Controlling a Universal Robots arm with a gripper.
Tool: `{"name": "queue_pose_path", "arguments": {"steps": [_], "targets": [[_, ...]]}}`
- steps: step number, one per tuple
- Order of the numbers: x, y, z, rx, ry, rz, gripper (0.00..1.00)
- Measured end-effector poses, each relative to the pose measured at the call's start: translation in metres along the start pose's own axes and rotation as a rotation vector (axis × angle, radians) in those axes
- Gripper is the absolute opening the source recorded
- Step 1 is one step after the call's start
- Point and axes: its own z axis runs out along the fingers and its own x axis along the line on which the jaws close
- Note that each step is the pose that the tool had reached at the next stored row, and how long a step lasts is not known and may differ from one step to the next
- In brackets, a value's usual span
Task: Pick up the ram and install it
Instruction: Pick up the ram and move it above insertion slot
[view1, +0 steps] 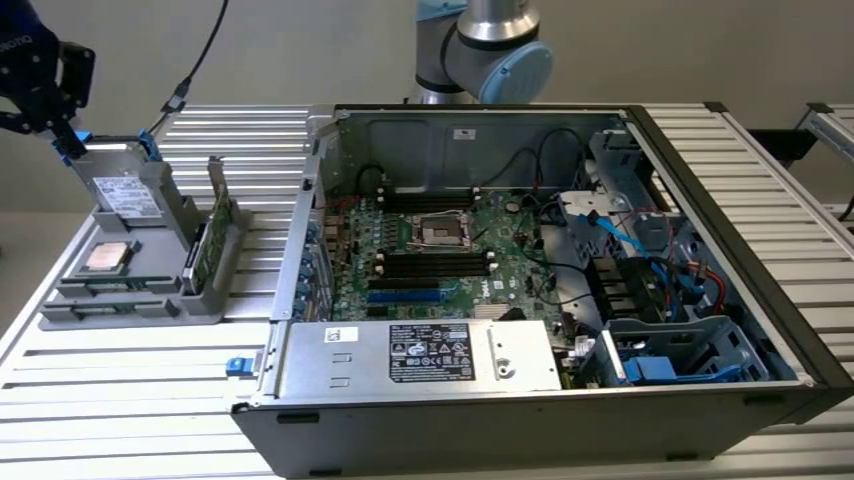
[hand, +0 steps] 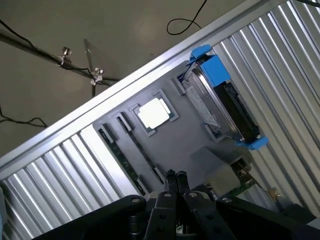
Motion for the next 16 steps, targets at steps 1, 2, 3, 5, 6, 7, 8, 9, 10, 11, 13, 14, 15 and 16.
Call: {"name": "queue_pose_path", "arguments": {"steps": [1,2,3,5,6,7,8,9,10,11,13,14,15,16], "targets": [[0.0000,0.0000,0.0000,-0.0003,0.0004,-0.019,0.10],[0.0000,0.0000,0.0001,-0.0005,0.0006,-0.036,0.10],[0.0000,0.0000,0.0001,-0.0007,0.0010,-0.056,0.10],[0.0000,0.0000,0.0003,-0.0012,0.0016,-0.092,0.10],[0.0000,0.0000,0.0003,-0.0015,0.0019,-0.111,0.10],[0.0000,0.0000,0.0003,-0.0018,0.0022,-0.127,0.10],[0.0000,0.0000,0.0003,-0.0020,0.0026,-0.146,0.10],[0.0000,0.0000,0.0004,-0.0022,0.0028,-0.164,0.10],[0.0000,0.0000,0.0005,-0.0025,0.0031,-0.183,0.10],[0.0000,0.0000,0.0005,-0.0027,0.0034,-0.201,0.10],[0.0000,0.0000,0.0006,-0.0031,0.0040,-0.237,0.10],[0.0000,0.0000,0.0006,-0.0034,0.0044,-0.255,0.10],[0.0000,-0.0001,0.0007,-0.0037,0.0047,-0.274,0.10],[0.0000,0.0000,0.0008,-0.0039,0.0050,-0.292,0.10]]}}
